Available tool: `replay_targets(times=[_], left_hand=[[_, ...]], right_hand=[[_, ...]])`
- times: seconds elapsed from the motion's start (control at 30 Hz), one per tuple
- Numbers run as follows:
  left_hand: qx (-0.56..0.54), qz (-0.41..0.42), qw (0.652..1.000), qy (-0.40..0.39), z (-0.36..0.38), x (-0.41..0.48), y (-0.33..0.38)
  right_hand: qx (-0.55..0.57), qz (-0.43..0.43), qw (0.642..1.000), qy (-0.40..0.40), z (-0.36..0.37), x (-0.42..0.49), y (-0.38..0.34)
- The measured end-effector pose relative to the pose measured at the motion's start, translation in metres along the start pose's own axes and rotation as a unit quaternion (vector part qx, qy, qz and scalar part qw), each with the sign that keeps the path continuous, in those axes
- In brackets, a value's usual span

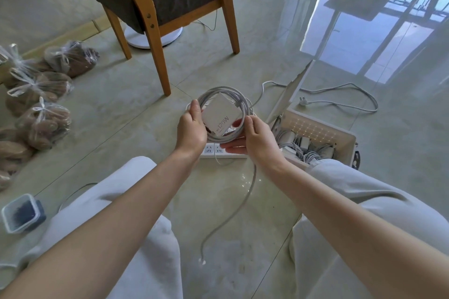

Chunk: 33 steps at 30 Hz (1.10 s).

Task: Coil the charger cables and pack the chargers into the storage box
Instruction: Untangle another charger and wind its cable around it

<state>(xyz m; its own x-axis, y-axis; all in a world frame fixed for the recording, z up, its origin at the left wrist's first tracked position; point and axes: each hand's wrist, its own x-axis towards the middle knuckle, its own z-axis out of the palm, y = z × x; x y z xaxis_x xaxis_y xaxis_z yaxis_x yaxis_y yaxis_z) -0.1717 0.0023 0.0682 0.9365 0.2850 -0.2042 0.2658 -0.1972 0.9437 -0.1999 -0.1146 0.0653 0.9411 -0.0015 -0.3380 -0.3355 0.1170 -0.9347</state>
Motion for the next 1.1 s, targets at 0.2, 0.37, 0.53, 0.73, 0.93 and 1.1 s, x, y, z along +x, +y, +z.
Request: replay_targets(times=[0.2, 0.37, 0.53, 0.73, 0.93, 1.1], left_hand=[[-0.095, -0.057, 0.993, -0.044, 0.01, -0.016, 0.002], [-0.157, -0.092, 0.982, -0.056, 0.007, -0.019, 0.007], [-0.097, -0.095, 0.987, -0.086, 0.004, -0.012, -0.001], [0.08, -0.085, 0.969, -0.217, -0.012, 0.003, 0.003], [0.153, 0.055, 0.937, -0.309, -0.011, 0.001, 0.004], [0.284, 0.098, 0.896, -0.328, -0.011, 0.0, -0.003]], right_hand=[[-0.044, -0.029, 0.996, 0.073, -0.004, 0.004, 0.007], [-0.025, -0.077, 0.995, 0.059, -0.002, 0.003, 0.006], [-0.071, -0.045, 0.994, 0.073, -0.008, 0.01, -0.001], [-0.309, -0.133, 0.939, 0.071, -0.024, 0.016, -0.003], [-0.622, -0.253, 0.739, -0.057, -0.02, 0.004, 0.005], [-0.602, -0.279, 0.747, -0.035, -0.019, 0.004, 0.014]])
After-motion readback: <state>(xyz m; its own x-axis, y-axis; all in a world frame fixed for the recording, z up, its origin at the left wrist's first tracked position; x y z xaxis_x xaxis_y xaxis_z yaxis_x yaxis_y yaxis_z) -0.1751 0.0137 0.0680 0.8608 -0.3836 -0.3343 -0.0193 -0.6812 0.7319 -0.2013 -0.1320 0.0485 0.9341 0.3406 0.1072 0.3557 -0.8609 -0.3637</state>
